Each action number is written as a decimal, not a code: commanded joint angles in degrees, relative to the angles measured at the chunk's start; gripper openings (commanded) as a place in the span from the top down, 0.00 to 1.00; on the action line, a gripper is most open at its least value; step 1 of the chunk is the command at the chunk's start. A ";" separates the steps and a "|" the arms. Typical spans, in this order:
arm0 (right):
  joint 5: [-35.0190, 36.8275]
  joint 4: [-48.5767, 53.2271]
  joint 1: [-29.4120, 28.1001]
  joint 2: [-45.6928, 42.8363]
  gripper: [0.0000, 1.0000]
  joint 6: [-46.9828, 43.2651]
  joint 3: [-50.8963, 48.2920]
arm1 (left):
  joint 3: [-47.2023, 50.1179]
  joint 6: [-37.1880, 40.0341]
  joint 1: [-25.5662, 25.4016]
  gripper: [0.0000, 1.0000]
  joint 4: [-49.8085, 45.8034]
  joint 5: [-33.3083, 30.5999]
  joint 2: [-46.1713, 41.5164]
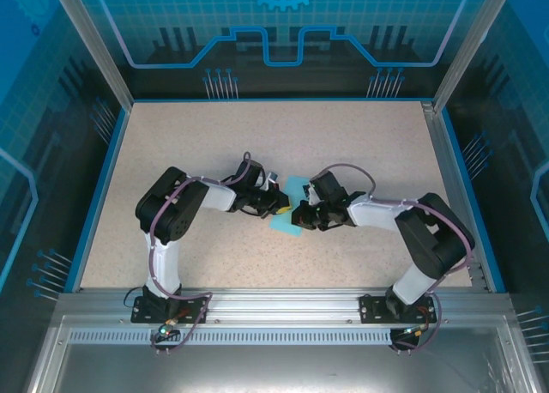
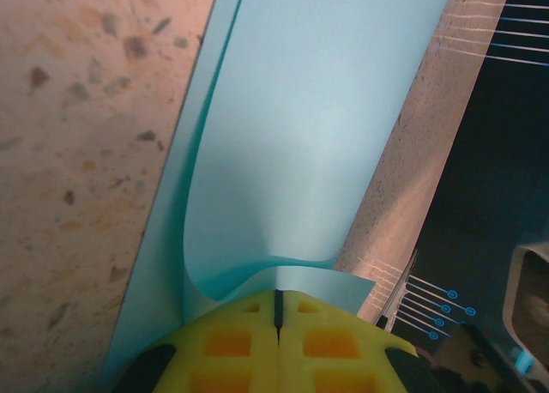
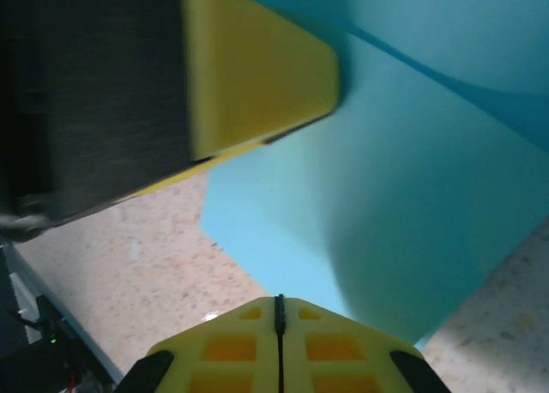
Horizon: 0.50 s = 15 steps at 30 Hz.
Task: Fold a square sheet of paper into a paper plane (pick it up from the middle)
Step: Fold the triangle a second time at the center of the table.
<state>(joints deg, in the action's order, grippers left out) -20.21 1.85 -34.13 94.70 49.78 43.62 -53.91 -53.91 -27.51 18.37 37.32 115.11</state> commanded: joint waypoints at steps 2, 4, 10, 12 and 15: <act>0.98 1.95 -0.59 2.37 0.93 -0.04 0.60 | 0.47 0.64 -0.44 1.00 -5.10 -3.29 3.34; 2.01 3.81 -0.24 3.06 0.93 -1.35 -0.15 | 0.65 0.73 -0.39 1.00 -5.11 -3.38 3.18; 2.80 6.62 -0.15 5.35 0.93 -1.80 -2.52 | 0.69 0.79 -0.44 0.93 -4.37 -2.74 0.82; 3.03 6.80 -0.15 6.09 0.94 -1.62 -2.67 | 0.41 1.08 -0.43 0.83 -4.36 -2.10 -0.61; 3.24 7.61 -0.06 7.45 0.94 -1.62 -1.98 | -0.57 2.53 -0.45 0.76 -5.37 0.34 -2.73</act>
<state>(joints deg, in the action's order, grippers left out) -19.64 3.05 -34.06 97.76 48.86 43.53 -54.17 -53.41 -27.77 17.85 37.36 113.91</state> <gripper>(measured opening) 0.063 0.233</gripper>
